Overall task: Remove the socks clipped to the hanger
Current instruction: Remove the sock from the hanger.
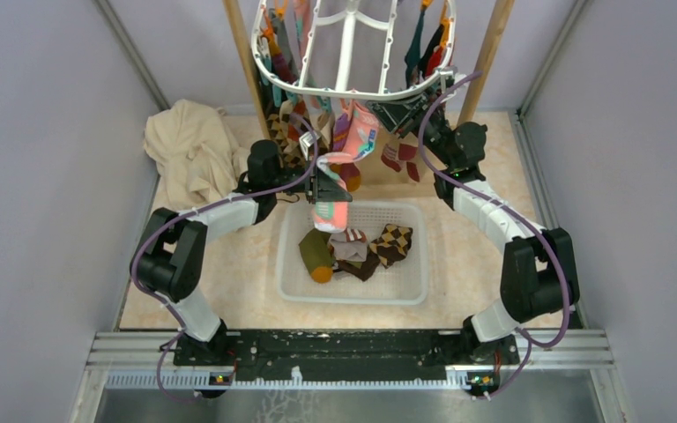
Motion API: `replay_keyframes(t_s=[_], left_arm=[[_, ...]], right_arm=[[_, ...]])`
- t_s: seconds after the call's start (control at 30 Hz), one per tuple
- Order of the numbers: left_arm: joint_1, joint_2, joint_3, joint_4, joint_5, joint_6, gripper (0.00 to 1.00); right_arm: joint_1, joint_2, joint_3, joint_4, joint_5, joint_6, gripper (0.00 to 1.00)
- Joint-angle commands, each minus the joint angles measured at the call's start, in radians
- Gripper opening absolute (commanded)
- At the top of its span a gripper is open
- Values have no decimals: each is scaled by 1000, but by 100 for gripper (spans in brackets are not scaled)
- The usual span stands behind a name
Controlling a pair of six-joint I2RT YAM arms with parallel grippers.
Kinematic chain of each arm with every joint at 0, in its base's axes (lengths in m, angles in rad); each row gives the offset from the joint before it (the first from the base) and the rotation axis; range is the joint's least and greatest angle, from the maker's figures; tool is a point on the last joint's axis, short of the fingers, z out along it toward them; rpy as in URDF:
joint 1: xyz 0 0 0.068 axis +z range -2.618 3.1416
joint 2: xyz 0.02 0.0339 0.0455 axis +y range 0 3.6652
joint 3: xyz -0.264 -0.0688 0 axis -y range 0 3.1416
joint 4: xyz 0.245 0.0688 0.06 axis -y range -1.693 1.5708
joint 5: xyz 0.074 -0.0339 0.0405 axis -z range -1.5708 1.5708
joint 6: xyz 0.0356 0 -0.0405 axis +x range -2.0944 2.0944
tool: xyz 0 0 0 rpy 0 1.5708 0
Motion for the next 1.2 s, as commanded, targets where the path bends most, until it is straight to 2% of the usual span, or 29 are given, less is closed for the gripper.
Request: replay_keyframes(t_s=[0.0,0.03,0.27,0.3,0.33,0.37,0.73,0.77,0.9,1.0,1.03,1.17], left_arm=[[-5,4,17,2,6,23,5],[-5,3,17,2,6,23,5],[-5,0,17,-4,8,26,4],[-5,-3,17,-4,8,27,4],[-5,-3,17,-4,9,27,5],[-5,-4,17,-4,8,26,4],[-4,-12,14,-15,10,34,4],[-5,-13,12,-17,9,35,4],[-4,-15,1,-18,8,37,4],[-5,-18,-7,-17,7,38,4],[-4,-18,-8,-16,7,38,4],[-4,-25,-12,-37,8,57,4]], right_arm=[[-1,-11,63,72,18,6,7],[0,-11,61,71,18,6,0],[0,-22,56,54,26,-4,0],[0,-25,56,42,26,-9,14],[0,-29,56,31,30,-15,36],[0,-33,55,23,32,-22,46],[-1,-48,49,-4,45,-45,54],[-1,-49,48,-4,48,-47,52],[-4,-52,44,2,52,-45,31],[-7,-52,48,3,50,-44,4],[-7,-52,47,2,51,-44,0],[-10,-54,52,-4,51,-43,0]])
